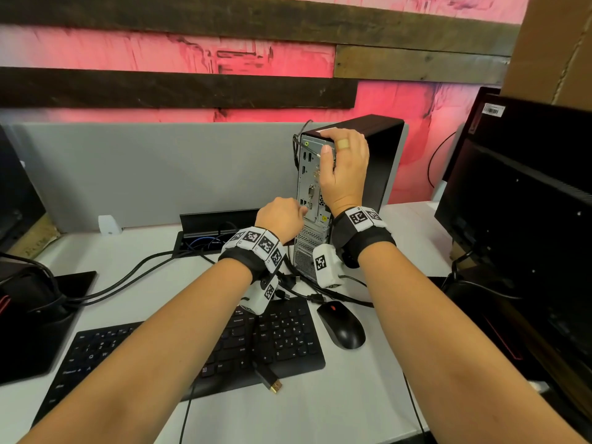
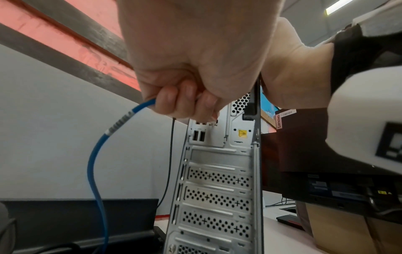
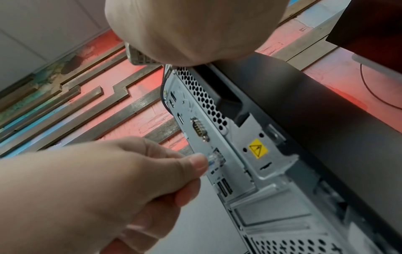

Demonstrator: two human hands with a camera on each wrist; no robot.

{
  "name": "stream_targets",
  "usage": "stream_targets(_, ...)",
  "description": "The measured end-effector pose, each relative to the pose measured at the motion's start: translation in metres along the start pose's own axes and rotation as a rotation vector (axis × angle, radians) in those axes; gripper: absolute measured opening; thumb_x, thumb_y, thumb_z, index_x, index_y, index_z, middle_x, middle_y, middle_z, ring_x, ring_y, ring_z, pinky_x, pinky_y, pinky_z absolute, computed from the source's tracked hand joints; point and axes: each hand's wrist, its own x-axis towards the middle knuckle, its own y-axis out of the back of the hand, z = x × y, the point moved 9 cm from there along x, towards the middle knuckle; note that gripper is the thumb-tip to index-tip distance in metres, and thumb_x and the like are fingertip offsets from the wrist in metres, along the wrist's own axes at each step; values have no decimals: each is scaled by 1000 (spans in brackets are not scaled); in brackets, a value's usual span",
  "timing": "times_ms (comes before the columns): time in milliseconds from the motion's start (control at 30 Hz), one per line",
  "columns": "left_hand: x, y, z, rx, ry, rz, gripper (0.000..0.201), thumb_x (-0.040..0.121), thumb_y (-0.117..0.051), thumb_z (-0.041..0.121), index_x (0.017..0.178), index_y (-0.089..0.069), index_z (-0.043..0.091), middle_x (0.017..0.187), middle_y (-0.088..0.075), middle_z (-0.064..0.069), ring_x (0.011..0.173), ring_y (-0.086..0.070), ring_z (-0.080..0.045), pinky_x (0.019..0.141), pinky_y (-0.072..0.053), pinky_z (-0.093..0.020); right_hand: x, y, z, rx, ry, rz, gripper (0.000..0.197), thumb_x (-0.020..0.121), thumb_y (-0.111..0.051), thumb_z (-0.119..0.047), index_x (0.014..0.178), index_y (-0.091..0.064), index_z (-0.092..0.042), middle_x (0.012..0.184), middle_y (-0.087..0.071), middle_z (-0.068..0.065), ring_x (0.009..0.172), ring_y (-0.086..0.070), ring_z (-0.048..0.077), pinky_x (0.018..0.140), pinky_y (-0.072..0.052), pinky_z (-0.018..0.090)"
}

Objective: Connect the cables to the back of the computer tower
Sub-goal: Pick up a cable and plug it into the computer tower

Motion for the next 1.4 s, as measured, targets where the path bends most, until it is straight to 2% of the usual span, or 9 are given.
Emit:
stream_targets(233,3,-2,3,-41,0,-27,41,101,-35,37,103,-63,7,98,-68,-14,91,-65,-29,71,-46,-34,0,0,0,7,-3,11,32,87,-42,-23,103,-66,-8,98,-61,5,94,-53,22,91,-41,39)
stream_targets(433,7,-4,3,-74,16,-21,41,101,-36,36,102,-64,6,100,-68,-16,92,-65,-31,76,-49,-35,0,0,-1,13,-5,14,32,87,-42,-22,103,-66,-7,98,-62,6,95,-54,24,92,-42,41)
stream_targets(967,8,-8,6,-17,6,-4,43,102,-34,37,104,-62,5,101,-67,-17,92,-65,-33,72,-47,-34,-1,-3,-4,22,-26,-4,33,86,-43,-23,102,-65,-5,99,-61,9,95,-52,25,91,-42,45)
stream_targets(1067,4,-8,4,-110,7,-3,46,102,-31,38,101,-62,3,97,-67,-18,91,-65,-33,72,-46,-35,-2,-3,-7,-1,-30,-17,32,85,-43,-21,104,-64,-6,100,-60,7,95,-52,25,93,-42,45)
stream_targets(1200,-7,-21,-7,-398,52,-39,34,100,-39,34,90,-62,11,88,-66,-9,93,-63,-30,87,-46,-40,-2,4,-8,-21,-48,-41,30,83,-45,-11,108,-63,-10,101,-58,4,97,-52,21,95,-42,42)
stream_targets(1267,-17,-31,-26,-452,110,-22,25,95,-48,34,103,-62,15,98,-61,-6,104,-59,-28,94,-45,-44,-5,7,-8,6,-72,-46,32,83,-45,-6,109,-62,-10,106,-60,3,103,-52,18,100,-41,36)
stream_targets(1333,-34,-38,-59,-496,224,42,40,90,-58,33,125,-53,16,126,-51,-9,121,-50,-27,102,-42,-47,-14,11,-6,65,-122,-21,32,85,-44,-4,111,-63,-7,119,-59,6,118,-49,17,110,-32,20)
stream_targets(1367,-45,-43,-79,-516,297,71,49,89,-60,31,132,-47,14,136,-44,-11,125,-46,-27,105,-40,-45,-22,15,-9,90,-138,1,30,87,-44,-4,110,-64,-5,125,-57,5,124,-47,20,111,-29,17)
stream_targets(1400,-56,-48,-97,-519,357,78,53,88,-62,27,135,-43,11,139,-41,-14,126,-44,-29,106,-39,-42,-31,19,-14,92,-126,25,28,87,-45,-3,106,-65,-5,126,-55,4,125,-46,22,110,-31,18)
